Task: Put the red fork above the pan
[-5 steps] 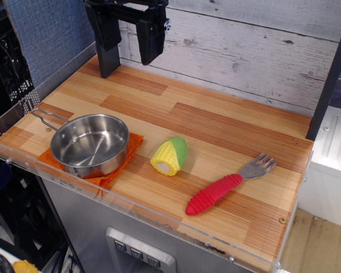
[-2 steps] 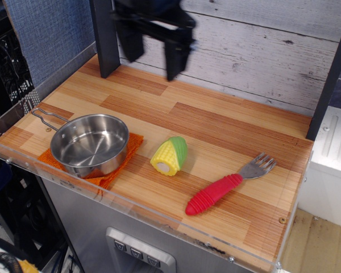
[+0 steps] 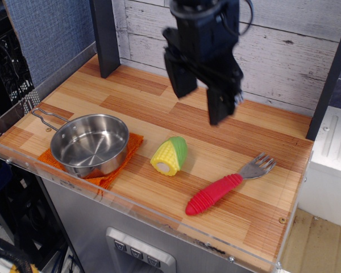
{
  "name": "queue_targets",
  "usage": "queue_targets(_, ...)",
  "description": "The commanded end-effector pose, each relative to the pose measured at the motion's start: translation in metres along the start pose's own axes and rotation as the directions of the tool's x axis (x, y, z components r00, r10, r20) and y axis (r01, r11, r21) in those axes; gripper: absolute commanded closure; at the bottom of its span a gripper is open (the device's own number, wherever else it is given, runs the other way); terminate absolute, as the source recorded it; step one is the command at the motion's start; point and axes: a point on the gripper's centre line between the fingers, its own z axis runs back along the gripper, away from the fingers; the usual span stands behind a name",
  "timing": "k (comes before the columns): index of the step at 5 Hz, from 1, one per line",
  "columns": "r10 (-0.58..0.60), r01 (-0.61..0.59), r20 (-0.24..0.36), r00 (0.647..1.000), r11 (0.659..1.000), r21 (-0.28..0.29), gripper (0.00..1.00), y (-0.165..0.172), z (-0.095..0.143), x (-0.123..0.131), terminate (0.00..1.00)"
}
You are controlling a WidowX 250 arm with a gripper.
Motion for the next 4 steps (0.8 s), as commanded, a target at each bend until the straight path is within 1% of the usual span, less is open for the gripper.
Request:
queue_targets(1, -0.058, 0.057, -0.009, 0.998, 0.996, -0.075, 0.0, -0.014, -0.039, -0.019, 0.0)
queue_targets(2, -0.082, 0.078, -0.049, 0.995, 0.994, -0.073, 0.0, -0.025, -0.053, -0.026, 0.0)
queue_targets(4, -0.102, 0.1, -0.12, 0.988, 0.995, -0.017, 0.0, -0.037, -0.076, -0.042, 0.0)
